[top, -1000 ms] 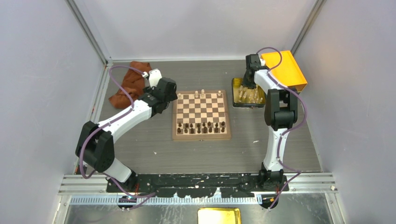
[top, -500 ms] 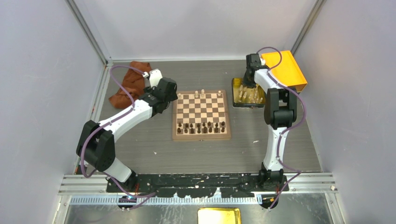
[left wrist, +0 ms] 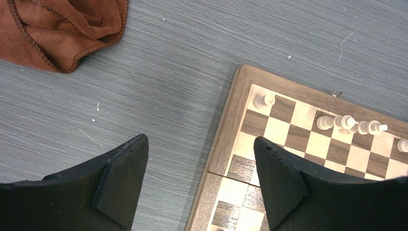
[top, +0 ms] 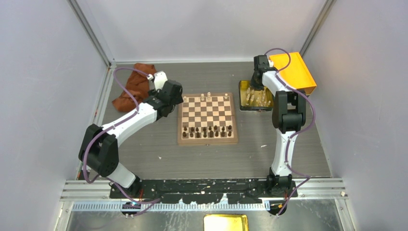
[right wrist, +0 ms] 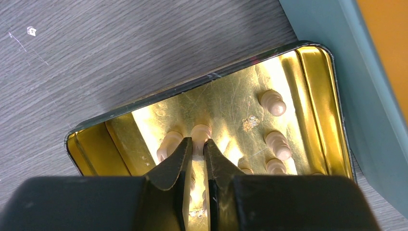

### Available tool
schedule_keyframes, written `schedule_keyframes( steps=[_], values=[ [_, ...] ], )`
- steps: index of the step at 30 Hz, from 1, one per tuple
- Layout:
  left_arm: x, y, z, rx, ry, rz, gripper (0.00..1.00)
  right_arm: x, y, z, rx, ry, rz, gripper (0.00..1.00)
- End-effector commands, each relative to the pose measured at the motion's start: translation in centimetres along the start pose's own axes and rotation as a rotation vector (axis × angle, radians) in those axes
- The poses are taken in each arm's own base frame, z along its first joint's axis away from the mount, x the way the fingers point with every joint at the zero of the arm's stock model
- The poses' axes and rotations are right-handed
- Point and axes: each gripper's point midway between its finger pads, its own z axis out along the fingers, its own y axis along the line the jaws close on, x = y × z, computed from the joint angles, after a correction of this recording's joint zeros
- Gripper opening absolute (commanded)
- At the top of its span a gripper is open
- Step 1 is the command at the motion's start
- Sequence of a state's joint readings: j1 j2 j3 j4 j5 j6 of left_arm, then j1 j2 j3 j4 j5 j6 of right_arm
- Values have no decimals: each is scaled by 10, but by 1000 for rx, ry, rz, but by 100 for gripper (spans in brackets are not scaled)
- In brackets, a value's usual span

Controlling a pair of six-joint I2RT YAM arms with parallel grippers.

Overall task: Set up the chess pieces on the board
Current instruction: Pick up the chess piece from the storage box.

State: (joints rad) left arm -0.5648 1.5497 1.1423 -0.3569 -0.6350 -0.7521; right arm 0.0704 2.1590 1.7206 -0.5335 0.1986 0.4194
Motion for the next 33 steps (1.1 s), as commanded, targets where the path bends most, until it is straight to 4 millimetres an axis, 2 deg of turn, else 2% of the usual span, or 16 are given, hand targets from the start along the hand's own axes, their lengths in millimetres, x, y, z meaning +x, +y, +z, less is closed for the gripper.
schedule_keyframes(
  steps=[1, 21, 33],
  values=[
    [-24, -12, -9, 30, -59, -54, 81, -26, 5, -17, -18, -67, 13, 1],
    [-23, -10, -11, 31, -61, -55, 81, -43, 7, -39, -35, -136, 29, 1],
    [-25, -11, -11, 31, -66, -51, 81, -48, 9, -42, -30, -163, 15, 1]
  ],
)
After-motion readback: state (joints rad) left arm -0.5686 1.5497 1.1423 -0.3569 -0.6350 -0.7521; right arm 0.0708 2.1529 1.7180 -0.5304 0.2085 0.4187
